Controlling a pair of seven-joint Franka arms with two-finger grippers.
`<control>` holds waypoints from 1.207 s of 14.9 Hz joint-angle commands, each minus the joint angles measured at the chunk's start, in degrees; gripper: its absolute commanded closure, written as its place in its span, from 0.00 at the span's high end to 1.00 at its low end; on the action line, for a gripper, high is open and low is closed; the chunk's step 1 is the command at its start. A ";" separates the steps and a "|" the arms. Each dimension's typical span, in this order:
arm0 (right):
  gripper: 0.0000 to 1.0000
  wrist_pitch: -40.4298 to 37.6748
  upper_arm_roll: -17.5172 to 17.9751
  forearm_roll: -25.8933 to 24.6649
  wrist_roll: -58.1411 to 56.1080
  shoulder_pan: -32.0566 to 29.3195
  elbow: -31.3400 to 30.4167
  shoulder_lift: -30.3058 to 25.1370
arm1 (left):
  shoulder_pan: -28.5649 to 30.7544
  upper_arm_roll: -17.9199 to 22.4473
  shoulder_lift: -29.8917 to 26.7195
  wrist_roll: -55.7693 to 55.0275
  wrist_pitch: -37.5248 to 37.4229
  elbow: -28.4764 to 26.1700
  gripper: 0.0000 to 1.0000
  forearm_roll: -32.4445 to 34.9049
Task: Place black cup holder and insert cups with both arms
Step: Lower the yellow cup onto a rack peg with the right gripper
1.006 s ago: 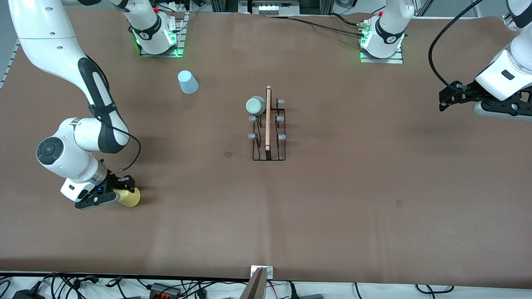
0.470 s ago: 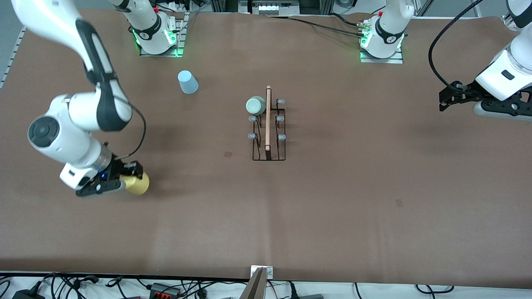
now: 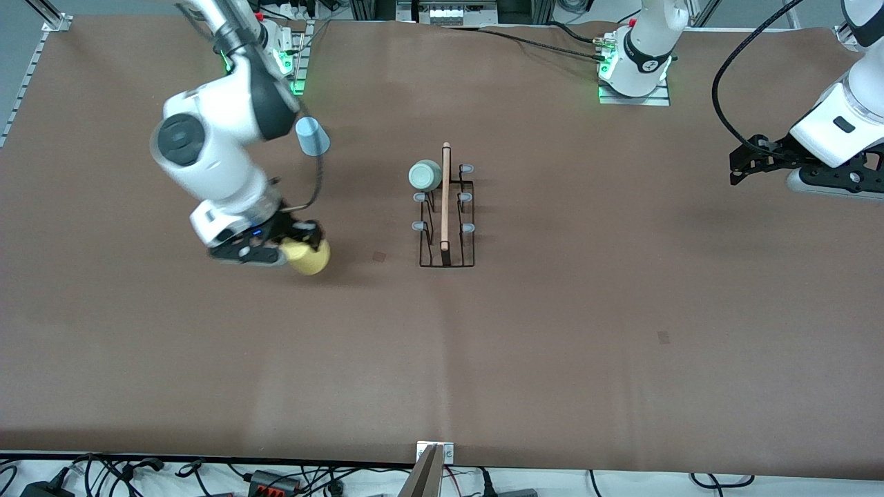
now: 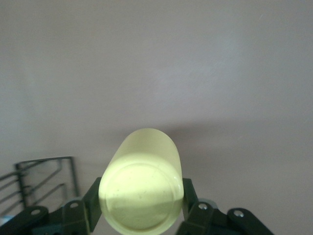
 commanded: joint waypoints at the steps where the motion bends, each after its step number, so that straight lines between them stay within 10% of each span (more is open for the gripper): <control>1: 0.21 0.18 2.39 -0.42 12.54 2.96 1.35 -0.54 | 0.05 0.07 0.86 0.54 -1.17 1.71 1.00 -1.32; 18: 0.22 4.05 4.25 -7.98 29.64 13.08 9.19 9.92 | 0.05 0.07 0.77 0.63 -1.25 1.71 1.00 -1.32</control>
